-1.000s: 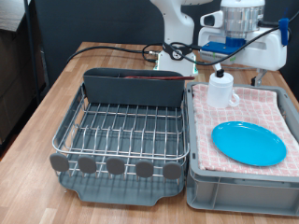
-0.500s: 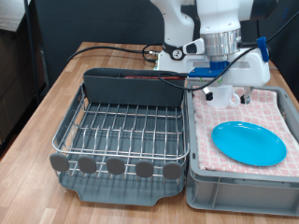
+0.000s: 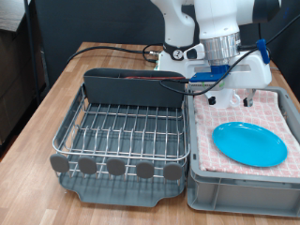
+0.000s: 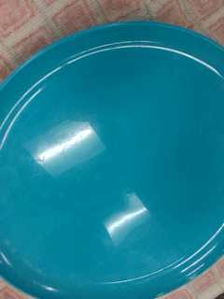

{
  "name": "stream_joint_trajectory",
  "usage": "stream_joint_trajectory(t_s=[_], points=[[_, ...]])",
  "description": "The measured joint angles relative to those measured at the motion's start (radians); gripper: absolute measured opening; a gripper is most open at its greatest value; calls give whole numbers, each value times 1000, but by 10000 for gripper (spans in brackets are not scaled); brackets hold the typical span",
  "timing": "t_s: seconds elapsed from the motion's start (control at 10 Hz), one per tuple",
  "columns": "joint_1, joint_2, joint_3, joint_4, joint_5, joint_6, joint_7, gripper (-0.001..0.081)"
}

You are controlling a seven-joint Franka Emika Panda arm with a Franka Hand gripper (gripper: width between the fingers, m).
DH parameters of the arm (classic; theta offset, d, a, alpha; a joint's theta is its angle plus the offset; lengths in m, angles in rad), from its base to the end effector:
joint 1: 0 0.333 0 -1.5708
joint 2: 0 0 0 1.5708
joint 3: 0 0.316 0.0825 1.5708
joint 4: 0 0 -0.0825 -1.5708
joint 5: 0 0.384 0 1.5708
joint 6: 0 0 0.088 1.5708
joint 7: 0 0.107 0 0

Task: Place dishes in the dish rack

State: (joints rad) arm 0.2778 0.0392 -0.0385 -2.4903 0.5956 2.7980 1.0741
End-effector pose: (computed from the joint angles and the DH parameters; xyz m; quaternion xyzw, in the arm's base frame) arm 0.4819 0.0905 0.2942 -0.7606 0.6222 -0.0196 0.1846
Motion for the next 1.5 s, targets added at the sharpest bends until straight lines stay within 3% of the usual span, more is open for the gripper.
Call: stream_joint_trajectory(t_s=[0.5,0.9,1.5], points=[[0,46,22,-7,46,48,-29,803],[-2,88,58,-5,228,94,-176,803],[-3,140,80,15,319,121,-257,803]])
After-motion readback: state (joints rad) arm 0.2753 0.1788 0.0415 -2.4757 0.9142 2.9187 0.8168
